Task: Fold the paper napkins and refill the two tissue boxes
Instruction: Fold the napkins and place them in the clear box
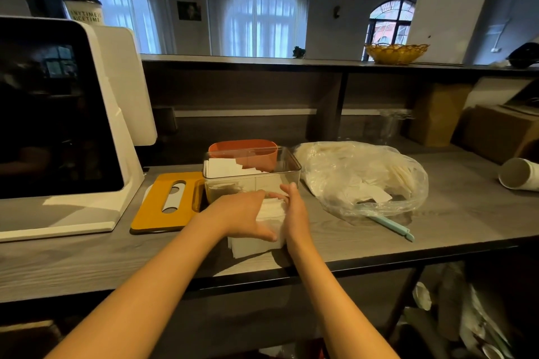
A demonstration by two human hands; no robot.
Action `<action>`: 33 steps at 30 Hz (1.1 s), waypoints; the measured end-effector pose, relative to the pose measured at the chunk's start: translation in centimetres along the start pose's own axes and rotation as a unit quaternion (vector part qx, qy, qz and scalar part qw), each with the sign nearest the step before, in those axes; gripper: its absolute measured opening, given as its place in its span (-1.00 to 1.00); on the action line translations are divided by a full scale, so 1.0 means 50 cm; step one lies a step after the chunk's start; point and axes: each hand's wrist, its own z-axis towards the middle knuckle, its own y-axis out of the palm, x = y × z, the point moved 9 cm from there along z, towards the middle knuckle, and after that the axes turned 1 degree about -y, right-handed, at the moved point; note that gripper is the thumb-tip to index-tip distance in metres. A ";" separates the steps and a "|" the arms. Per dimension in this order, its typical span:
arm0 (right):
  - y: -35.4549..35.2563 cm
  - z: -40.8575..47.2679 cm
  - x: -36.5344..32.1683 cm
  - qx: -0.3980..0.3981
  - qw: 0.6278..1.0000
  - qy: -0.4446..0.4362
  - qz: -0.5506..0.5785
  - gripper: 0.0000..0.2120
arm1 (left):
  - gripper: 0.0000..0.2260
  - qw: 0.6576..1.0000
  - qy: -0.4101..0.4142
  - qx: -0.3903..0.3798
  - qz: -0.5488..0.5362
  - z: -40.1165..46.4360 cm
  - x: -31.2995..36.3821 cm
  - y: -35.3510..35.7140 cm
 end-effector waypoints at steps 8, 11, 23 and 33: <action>-0.008 0.013 0.014 0.000 0.996 0.037 0.079 -0.44 | -0.58 1.000 -0.009 -0.009 0.024 0.017 -0.011 0.012; -0.030 0.016 0.024 0.029 0.992 0.052 0.112 -0.35 | -0.66 0.987 -0.068 0.067 -0.132 0.012 -0.047 -0.017; 0.057 -0.026 -0.005 -0.157 0.987 0.009 0.021 -0.46 | -0.70 0.622 -0.242 0.169 -0.725 -0.023 -0.053 0.118; 0.093 -0.059 -0.028 -0.254 0.955 -0.084 -0.131 -0.37 | -0.63 0.581 -0.261 0.335 -0.695 -0.079 -0.094 0.103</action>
